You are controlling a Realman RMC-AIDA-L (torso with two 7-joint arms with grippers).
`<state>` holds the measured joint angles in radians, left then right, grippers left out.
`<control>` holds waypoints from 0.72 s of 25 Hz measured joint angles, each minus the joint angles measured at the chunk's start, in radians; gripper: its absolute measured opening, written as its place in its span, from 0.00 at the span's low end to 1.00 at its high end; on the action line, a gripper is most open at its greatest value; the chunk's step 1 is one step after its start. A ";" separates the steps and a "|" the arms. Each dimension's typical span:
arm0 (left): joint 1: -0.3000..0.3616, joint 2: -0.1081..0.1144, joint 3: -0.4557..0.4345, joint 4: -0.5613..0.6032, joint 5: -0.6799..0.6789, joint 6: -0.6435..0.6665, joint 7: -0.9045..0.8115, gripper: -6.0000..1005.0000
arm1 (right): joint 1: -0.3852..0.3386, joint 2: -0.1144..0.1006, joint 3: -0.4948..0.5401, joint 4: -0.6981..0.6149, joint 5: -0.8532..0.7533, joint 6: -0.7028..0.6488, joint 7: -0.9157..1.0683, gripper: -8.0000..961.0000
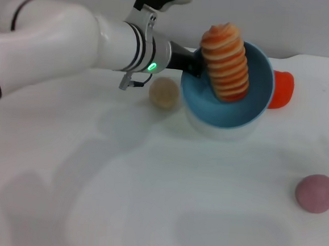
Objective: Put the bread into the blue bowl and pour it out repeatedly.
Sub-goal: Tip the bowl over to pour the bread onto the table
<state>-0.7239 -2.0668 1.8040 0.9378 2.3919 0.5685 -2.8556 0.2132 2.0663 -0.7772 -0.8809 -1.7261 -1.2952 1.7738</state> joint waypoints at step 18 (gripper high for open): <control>-0.057 -0.011 0.314 -0.303 0.000 -0.619 0.004 0.02 | -0.013 0.000 0.035 0.027 -0.037 -0.040 0.011 0.54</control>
<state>-0.7812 -2.0781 2.1176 0.6347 2.3922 -0.0508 -2.8516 0.2007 2.0663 -0.7417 -0.8544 -1.7634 -1.3347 1.7845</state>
